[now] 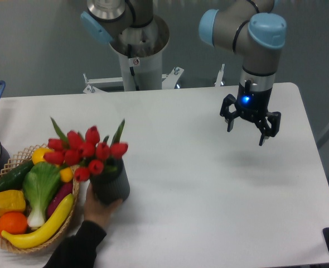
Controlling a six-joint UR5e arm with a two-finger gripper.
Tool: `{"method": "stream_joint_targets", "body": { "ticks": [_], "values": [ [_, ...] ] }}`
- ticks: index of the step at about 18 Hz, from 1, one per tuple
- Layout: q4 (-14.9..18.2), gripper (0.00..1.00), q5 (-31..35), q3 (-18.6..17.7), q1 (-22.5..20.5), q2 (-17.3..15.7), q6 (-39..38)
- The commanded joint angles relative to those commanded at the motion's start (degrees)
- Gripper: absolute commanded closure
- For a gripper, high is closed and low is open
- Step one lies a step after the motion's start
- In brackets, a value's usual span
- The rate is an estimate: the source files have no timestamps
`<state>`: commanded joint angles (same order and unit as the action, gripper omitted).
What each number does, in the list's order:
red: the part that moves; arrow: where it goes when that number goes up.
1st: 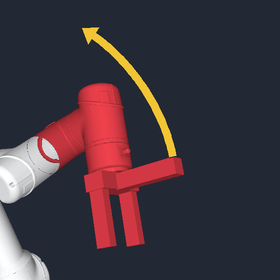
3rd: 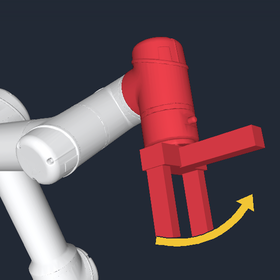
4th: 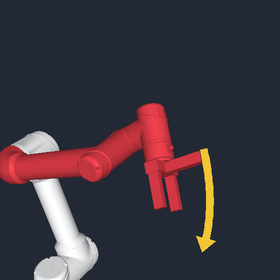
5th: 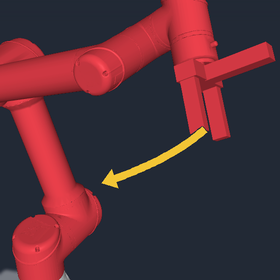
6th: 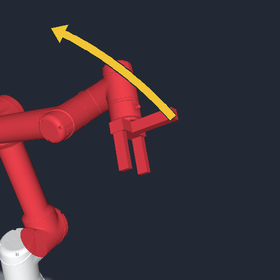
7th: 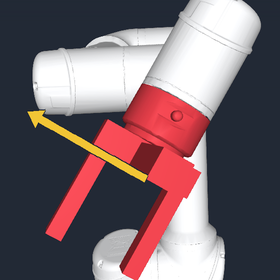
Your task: Insert the flowers into the vase
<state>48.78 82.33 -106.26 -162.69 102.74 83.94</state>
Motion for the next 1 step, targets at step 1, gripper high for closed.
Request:
{"method": "stream_joint_targets", "body": {
  "ticks": [1],
  "values": [
    [0.0, 0.00, 1.1, -0.1, 0.2, -0.1, 0.0]
  ]
}}
